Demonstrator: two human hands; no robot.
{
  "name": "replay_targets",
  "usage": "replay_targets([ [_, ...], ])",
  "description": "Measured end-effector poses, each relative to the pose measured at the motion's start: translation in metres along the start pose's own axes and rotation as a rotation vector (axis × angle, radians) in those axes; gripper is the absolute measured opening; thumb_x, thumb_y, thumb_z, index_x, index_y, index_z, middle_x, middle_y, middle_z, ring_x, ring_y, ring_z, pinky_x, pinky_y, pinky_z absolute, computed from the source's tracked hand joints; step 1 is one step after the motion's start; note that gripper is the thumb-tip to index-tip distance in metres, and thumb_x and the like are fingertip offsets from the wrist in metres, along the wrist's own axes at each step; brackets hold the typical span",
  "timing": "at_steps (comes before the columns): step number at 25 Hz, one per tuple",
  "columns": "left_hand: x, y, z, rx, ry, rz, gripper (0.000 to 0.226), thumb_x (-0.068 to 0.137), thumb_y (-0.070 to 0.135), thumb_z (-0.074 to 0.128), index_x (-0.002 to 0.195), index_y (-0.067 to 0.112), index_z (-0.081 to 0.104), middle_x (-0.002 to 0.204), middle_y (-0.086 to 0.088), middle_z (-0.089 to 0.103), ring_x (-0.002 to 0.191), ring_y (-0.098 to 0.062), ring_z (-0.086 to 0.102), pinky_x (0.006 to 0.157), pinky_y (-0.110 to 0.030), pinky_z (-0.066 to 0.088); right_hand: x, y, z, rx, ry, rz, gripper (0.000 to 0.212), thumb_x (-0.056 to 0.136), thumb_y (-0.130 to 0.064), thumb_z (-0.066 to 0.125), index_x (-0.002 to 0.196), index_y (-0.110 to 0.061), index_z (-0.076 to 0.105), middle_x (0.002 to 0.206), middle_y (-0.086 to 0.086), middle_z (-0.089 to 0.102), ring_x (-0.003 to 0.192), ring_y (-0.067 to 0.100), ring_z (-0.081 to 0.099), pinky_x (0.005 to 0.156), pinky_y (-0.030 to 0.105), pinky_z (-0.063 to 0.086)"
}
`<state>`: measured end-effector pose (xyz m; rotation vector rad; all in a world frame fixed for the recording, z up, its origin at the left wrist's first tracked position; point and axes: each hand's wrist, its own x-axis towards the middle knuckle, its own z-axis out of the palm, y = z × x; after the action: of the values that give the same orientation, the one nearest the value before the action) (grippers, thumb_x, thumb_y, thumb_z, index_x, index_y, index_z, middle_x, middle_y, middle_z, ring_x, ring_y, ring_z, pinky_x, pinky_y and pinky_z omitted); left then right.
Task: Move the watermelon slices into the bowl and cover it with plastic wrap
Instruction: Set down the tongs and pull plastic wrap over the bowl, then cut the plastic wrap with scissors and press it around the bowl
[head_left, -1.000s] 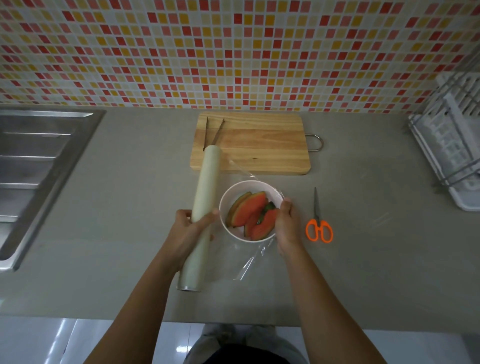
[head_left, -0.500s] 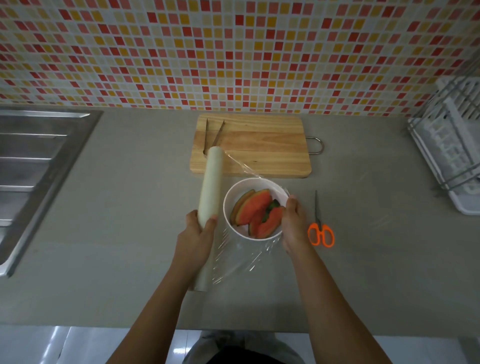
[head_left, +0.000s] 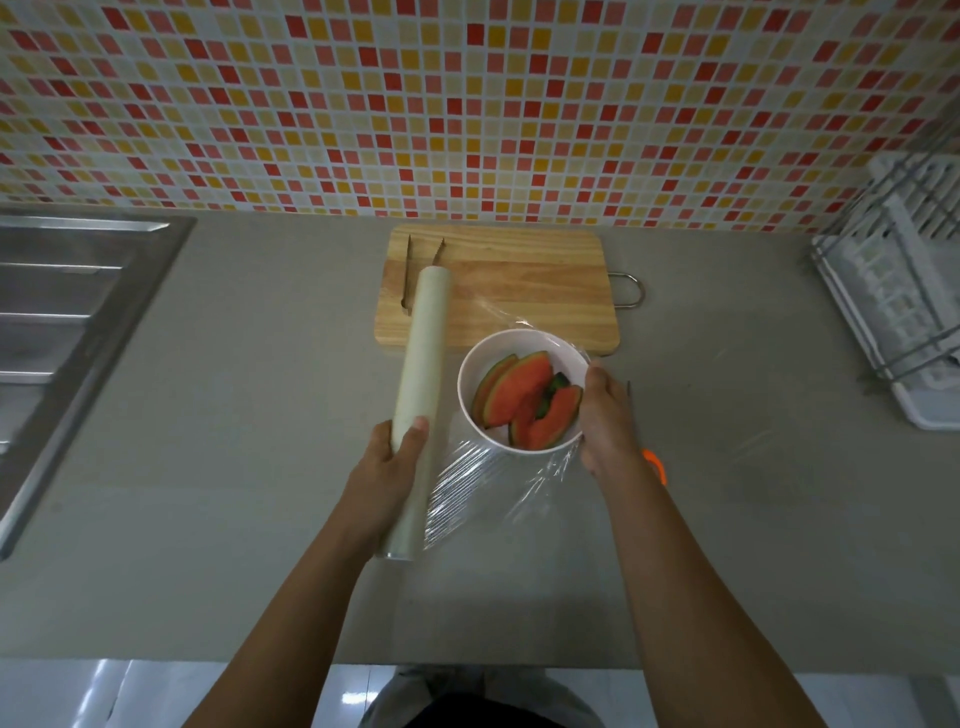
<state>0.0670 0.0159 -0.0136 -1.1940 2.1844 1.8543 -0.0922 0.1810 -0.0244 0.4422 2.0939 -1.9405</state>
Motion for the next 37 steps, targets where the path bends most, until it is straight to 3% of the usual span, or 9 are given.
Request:
replay_targets([
  [2,0.000,-0.005,0.003,-0.042,0.040,-0.022,0.056,0.071,0.071,0.047,0.110,0.031,0.047,0.101,-0.002,0.061,0.091,-0.028,0.064,0.082,-0.049,0.054,0.002,0.003,0.000,-0.012,0.002,0.027,0.033,0.095,-0.030,0.032,0.076,-0.020,0.058,0.088,0.005,0.064,0.086,0.021,0.061,0.084,0.036,0.051],
  [6,0.004,-0.010,0.007,0.072,0.076,-0.007,0.041,0.084,0.058,0.051,0.101,0.020,0.050,0.096,0.001,0.060,0.082,-0.014,0.058,0.064,-0.032,0.045,0.011,0.008,0.001,-0.031,-0.015,0.055,0.028,0.096,-0.033,0.030,0.094,-0.025,0.057,0.103,0.008,0.063,0.103,0.027,0.060,0.095,0.042,0.049],
  [9,0.006,-0.010,0.012,0.226,0.134,0.102,0.039,0.092,0.050,0.044,0.091,0.012,0.053,0.090,-0.005,0.059,0.079,-0.021,0.055,0.060,-0.032,0.037,0.016,0.008,0.004,-0.054,-0.031,0.086,0.034,0.096,-0.033,0.030,0.105,-0.019,0.059,0.110,0.014,0.064,0.104,0.029,0.060,0.096,0.046,0.048],
  [18,0.014,-0.019,0.015,0.316,0.198,0.086,0.049,0.095,0.049,0.035,0.097,0.004,0.054,0.103,-0.016,0.055,0.098,-0.035,0.052,0.080,-0.039,0.037,0.019,0.008,0.007,-0.081,-0.049,0.029,0.031,0.096,-0.031,0.029,0.084,-0.024,0.056,0.088,0.003,0.063,0.092,0.022,0.060,0.088,0.036,0.050],
  [20,0.013,-0.021,0.016,0.307,0.209,0.086,0.049,0.096,0.048,0.035,0.096,0.003,0.054,0.103,-0.017,0.055,0.099,-0.036,0.052,0.083,-0.041,0.038,0.018,0.008,0.007,-0.096,-0.053,0.023,0.031,0.096,-0.031,0.028,0.090,-0.022,0.056,0.094,0.007,0.063,0.093,0.023,0.060,0.088,0.036,0.050],
  [27,0.016,-0.021,0.011,0.261,0.204,0.117,0.042,0.096,0.046,0.036,0.082,0.009,0.049,0.089,-0.010,0.052,0.085,-0.029,0.046,0.073,-0.034,0.031,0.018,0.007,0.005,-0.165,-0.048,-0.029,0.035,0.095,-0.029,0.027,0.094,-0.016,0.059,0.098,0.013,0.063,0.093,0.026,0.060,0.084,0.036,0.049],
  [31,0.017,-0.021,0.011,0.282,0.214,0.159,0.041,0.096,0.047,0.037,0.082,0.010,0.050,0.090,-0.013,0.055,0.083,-0.029,0.048,0.070,-0.034,0.031,0.015,-0.002,-0.003,-0.233,-0.074,-0.024,0.046,0.097,-0.039,0.023,0.082,-0.019,0.061,0.078,-0.001,0.063,0.071,0.007,0.056,0.061,0.021,0.041],
  [33,0.018,-0.021,0.011,0.289,0.218,0.178,0.042,0.096,0.046,0.038,0.084,0.007,0.052,0.093,-0.016,0.057,0.086,-0.032,0.051,0.071,-0.035,0.033,0.014,-0.010,-0.011,-0.279,-0.040,-0.078,0.053,0.097,-0.040,0.024,0.082,-0.011,0.065,0.082,0.003,0.066,0.078,0.017,0.059,0.068,0.026,0.041],
  [37,0.018,-0.018,0.014,0.312,0.208,0.207,0.049,0.096,0.044,0.040,0.093,-0.002,0.057,0.098,-0.022,0.060,0.093,-0.038,0.055,0.078,-0.040,0.040,0.000,-0.006,-0.046,-0.716,0.099,-0.259,0.025,0.089,-0.012,0.044,0.097,0.003,0.063,0.100,0.023,0.065,0.098,0.037,0.058,0.075,0.034,0.039],
])
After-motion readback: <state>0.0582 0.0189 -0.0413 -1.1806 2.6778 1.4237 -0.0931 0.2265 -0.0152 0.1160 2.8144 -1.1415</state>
